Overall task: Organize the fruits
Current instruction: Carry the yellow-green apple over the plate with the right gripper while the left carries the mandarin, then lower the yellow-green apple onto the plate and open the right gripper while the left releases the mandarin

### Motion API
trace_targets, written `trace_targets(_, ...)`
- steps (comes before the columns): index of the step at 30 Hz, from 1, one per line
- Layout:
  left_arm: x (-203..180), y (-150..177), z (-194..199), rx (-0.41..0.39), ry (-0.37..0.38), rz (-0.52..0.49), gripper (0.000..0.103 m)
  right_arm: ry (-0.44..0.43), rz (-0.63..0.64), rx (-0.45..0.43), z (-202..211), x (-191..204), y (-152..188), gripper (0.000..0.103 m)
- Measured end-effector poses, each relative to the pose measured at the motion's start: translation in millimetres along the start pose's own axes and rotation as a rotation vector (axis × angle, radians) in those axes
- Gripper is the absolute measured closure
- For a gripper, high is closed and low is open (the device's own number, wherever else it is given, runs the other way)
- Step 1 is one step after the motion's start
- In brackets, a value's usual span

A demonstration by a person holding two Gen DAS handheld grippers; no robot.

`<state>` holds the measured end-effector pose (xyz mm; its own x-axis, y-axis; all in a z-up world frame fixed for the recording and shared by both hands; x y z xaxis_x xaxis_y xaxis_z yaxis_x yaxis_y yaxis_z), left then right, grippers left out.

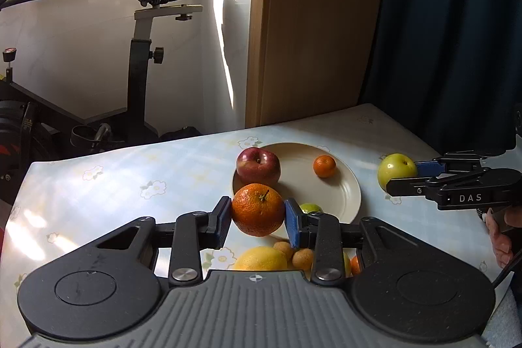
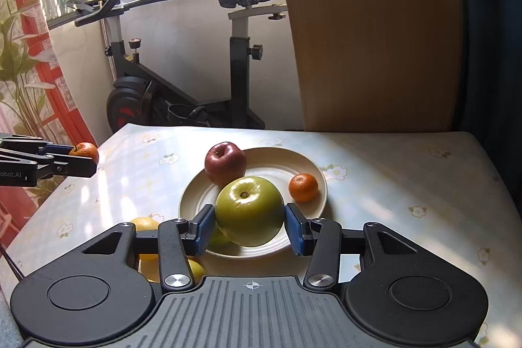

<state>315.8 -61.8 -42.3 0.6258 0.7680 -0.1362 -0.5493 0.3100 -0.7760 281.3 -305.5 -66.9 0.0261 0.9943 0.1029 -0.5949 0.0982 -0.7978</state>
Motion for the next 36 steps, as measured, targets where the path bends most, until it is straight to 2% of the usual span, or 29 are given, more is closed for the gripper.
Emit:
trace_targets(6, 14, -21, -54, 0.060, 0.054, 0.065, 0.066, 0.034, 0.004, 0.080, -47, -16, -10, 0.060)
trace_targets(12, 34, -18, -107, 0.136, 0.083, 0.151, 0.066, 0.034, 0.020, 0.172, -90, -17, -4, 0.060)
trace_targets(16, 40, -17, -134, 0.178, 0.092, 0.148, 0.066, 0.023, 0.017, 0.218, -111, -17, -6, 0.060)
trace_targets(18, 42, -15, -144, 0.198, 0.095, 0.147, 0.066, 0.023, 0.039, 0.213, -117, -14, -10, 0.060)
trace_targets(26, 43, -8, -163, 0.239, 0.111, 0.112, 0.066, 0.027, 0.110, 0.249, -143, -1, -19, 0.060)
trace_targets(36, 53, -7, -165, 0.235, 0.113, 0.151, 0.065, 0.040, 0.086, 0.221, -161, 6, -27, 0.060)
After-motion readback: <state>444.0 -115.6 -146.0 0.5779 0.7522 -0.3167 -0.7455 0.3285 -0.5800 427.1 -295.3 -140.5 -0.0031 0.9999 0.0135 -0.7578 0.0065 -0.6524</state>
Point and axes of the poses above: each gripper's, at about its wrist camera, not at the fingertips, and z roughly against the way its jaws point, x to its left, y to its underside, the point moved 1 cm from there along -z, roughly the way its jaws point, and after that the axes turned 10 degrees about y, right-handed, at the moved point
